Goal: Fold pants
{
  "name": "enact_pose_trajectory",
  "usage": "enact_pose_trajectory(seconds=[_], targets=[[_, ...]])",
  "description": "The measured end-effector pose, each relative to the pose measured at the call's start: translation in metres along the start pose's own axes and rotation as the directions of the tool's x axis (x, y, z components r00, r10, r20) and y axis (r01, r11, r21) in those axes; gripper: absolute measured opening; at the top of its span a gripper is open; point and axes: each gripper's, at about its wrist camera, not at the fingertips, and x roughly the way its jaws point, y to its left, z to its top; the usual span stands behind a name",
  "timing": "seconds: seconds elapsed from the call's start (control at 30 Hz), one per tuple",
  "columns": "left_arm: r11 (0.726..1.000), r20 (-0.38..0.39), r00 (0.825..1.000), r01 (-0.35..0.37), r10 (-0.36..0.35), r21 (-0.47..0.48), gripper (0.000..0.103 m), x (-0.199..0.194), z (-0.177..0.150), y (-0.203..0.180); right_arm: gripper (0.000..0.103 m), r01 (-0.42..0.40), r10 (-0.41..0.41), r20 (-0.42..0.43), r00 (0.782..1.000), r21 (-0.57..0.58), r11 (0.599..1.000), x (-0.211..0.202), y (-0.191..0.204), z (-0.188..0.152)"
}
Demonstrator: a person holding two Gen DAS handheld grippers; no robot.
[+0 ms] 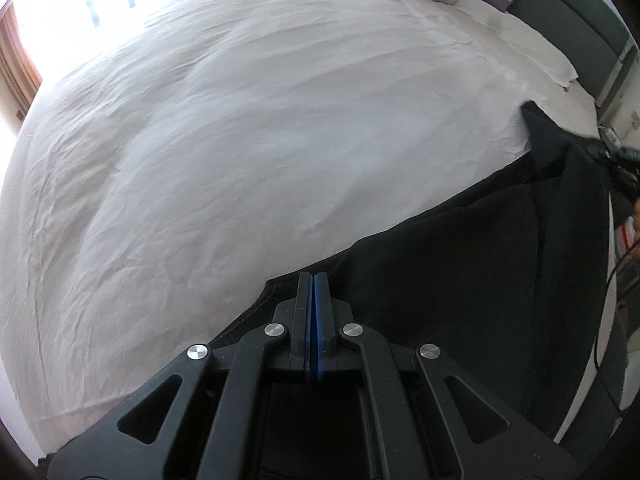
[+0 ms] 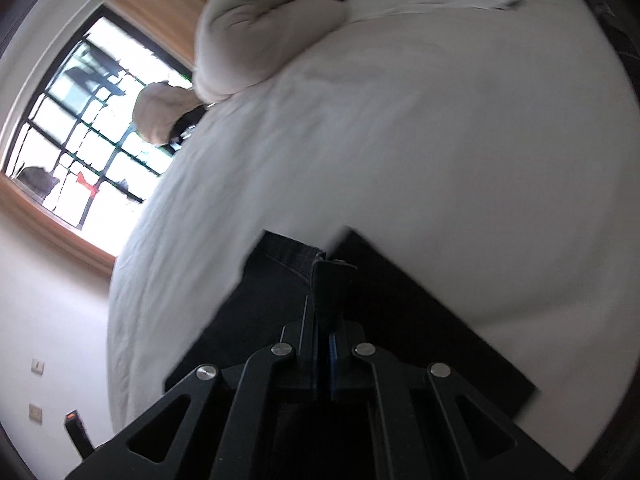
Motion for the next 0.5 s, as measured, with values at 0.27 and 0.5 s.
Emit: enact_pose_trajectory(seconds=[0.27, 0.5], targets=[[0.999, 0.018, 1.000, -0.015, 0.016, -0.042, 0.000, -0.002, -0.005, -0.006, 0.004, 0.112, -0.116, 0.096, 0.989, 0.052, 0.992, -0.021, -0.037, -0.026], [0.999, 0.016, 1.000, -0.015, 0.016, -0.052, 0.001, 0.000, -0.004, -0.007, 0.004, 0.174, -0.182, 0.052, 0.982, 0.127, 0.977, -0.014, -0.071, -0.034]])
